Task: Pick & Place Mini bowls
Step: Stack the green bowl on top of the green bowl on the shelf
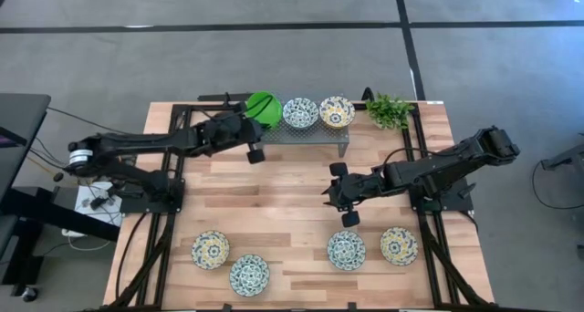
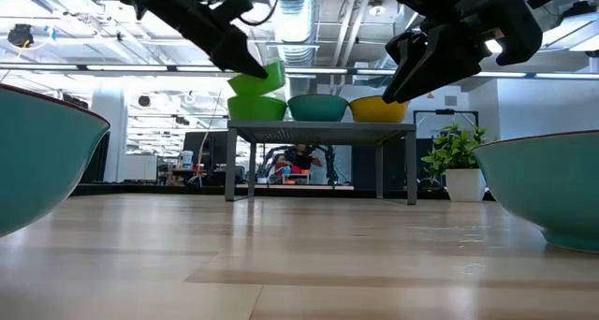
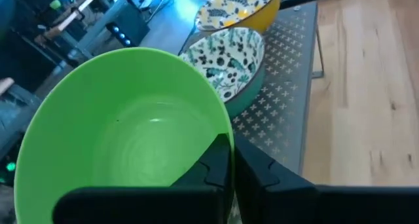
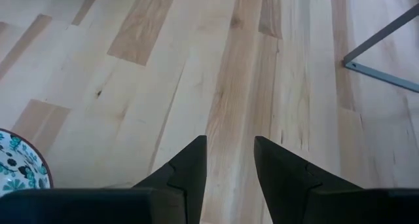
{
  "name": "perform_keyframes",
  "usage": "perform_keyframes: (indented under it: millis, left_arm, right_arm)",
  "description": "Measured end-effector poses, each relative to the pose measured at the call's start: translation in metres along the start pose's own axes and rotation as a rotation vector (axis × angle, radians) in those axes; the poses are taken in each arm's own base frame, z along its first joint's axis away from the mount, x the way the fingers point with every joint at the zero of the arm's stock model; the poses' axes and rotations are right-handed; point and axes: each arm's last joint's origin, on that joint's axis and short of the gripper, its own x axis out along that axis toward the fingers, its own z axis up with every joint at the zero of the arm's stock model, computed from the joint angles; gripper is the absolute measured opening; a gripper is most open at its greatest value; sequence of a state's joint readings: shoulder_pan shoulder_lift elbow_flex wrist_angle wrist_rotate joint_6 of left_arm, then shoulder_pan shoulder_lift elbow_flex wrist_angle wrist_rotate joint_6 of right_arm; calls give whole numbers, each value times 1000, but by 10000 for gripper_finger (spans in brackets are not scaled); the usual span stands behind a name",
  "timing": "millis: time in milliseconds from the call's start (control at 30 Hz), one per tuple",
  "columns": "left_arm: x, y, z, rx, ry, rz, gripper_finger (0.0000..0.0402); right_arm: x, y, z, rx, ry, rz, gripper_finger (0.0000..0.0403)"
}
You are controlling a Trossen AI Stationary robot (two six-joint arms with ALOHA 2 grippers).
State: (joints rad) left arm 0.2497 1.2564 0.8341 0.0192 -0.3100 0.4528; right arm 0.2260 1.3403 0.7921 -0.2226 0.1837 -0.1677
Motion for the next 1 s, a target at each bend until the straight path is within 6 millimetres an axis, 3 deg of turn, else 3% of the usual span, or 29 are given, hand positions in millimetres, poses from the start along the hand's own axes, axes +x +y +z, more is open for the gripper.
perform_keyframes:
  millis: [267, 600, 1000]
  left_arm:
    - [12, 0, -4, 41, 16, 26, 11]
    - [-2, 8, 0, 22, -9, 30, 12]
    - [0, 5, -7, 30, 47, -1, 15]
  right_arm:
    - [0, 0, 0, 0, 0, 0, 123]
    - [0, 0, 0, 1, 1, 0, 123]
    - [0, 0, 0, 2, 0, 1, 123]
